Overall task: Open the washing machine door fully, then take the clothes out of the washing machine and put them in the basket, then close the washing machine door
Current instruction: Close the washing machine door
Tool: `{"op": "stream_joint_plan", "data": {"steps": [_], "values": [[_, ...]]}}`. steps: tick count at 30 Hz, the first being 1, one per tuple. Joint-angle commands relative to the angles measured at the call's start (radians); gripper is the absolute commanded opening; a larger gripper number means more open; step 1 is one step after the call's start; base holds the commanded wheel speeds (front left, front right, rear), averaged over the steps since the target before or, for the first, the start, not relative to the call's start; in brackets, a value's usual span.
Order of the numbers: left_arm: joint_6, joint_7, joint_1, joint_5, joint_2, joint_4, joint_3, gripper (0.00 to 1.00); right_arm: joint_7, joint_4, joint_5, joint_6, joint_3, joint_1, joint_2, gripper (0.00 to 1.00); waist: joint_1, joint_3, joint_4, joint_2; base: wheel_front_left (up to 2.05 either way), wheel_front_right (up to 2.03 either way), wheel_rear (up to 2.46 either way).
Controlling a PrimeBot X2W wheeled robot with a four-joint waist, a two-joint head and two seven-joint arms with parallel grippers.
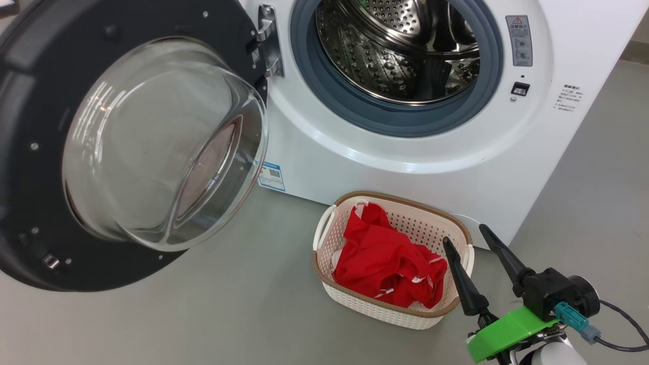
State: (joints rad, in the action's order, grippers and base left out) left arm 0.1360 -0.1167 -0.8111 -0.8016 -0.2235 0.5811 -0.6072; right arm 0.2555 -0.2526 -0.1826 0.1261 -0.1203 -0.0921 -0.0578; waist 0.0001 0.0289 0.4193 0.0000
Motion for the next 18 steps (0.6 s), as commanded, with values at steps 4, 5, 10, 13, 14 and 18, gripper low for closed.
{"op": "stream_joint_plan", "data": {"steps": [4,5,10,13,14,18], "values": [[-0.001,-0.122,-0.079,-0.073,-0.095,0.08,-0.037,0.0,0.006,0.021,-0.003,0.005,-0.025,-0.037,-0.005,1.0,-0.0001,0.008,-0.009,0.0,0.0,0.0,0.0],[-0.001,-0.145,-0.086,-0.08,-0.105,0.101,-0.036,0.0,0.006,0.02,-0.005,0.005,-0.027,-0.036,-0.005,1.0,-0.0001,0.009,-0.009,0.0,0.0,0.0,0.0],[-0.003,-0.226,-0.096,-0.097,-0.139,0.176,-0.029,0.0,0.006,0.018,-0.011,0.005,-0.031,-0.034,-0.01,1.0,-0.0001,0.013,-0.012,0.0,0.0,0.0,0.0],[-0.003,-0.275,-0.1,-0.119,-0.152,0.223,-0.036,0.0,0.006,0.02,-0.027,0.005,-0.033,-0.035,-0.012,1.0,-0.0001,0.017,-0.012,0.0,0.0,0.0,0.0],[-0.006,-0.29,-0.099,-0.125,-0.155,0.237,-0.037,0.0,0.006,0.022,-0.033,0.005,-0.035,-0.037,-0.013,1.0,-0.0001,0.02,-0.013,0.0,0.0,0.0,0.0],[-0.035,-0.373,-0.096,-0.153,-0.148,0.283,-0.026,0.0,0.006,0.025,-0.04,0.005,-0.041,-0.038,-0.018,1.0,-0.0001,0.025,-0.014,0.0,0.0,0.0,0.0]]}}
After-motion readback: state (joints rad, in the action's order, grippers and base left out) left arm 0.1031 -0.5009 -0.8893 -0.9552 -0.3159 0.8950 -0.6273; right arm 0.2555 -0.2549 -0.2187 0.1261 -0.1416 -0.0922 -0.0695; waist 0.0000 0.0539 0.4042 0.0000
